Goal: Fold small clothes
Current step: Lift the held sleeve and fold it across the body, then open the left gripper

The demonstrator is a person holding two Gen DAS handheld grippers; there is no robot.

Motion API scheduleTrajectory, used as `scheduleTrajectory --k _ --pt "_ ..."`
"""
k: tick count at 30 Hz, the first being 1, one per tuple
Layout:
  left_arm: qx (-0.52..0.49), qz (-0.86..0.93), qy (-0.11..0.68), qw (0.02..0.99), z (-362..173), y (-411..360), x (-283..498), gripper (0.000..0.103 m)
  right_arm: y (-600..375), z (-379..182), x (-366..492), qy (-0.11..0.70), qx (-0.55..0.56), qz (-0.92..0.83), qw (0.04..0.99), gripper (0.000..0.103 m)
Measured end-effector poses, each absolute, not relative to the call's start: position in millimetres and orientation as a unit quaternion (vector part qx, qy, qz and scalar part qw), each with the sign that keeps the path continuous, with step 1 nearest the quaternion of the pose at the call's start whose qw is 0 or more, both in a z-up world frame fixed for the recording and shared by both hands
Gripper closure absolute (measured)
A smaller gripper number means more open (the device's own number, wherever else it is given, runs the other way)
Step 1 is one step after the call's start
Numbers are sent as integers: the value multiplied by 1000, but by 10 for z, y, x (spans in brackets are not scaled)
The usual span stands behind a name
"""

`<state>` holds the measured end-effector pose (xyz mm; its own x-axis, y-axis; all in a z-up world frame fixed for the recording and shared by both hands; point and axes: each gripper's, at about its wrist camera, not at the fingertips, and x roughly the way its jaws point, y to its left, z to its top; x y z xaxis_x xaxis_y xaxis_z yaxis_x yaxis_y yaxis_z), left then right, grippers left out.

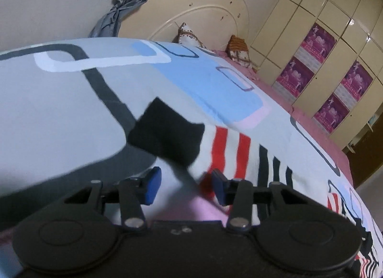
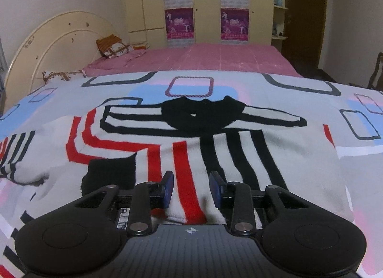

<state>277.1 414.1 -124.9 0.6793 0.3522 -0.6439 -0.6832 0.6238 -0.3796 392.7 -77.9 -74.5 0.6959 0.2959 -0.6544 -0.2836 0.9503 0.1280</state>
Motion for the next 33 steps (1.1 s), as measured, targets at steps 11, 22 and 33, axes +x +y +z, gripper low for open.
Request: scheduleTrajectory --k 11,22,33 --pt "-339 292 252 858 -1347 4266 2845 74 -841 -693 3990 353 11 139 925 81" --pt "-311 272 216 885 -1195 4101 2893 96 -978 -670 3999 352 19 129 927 81" --pt "-201 112 232 945 -748 2903 3492 96 -1274 -676 3978 349 51 117 928 81"
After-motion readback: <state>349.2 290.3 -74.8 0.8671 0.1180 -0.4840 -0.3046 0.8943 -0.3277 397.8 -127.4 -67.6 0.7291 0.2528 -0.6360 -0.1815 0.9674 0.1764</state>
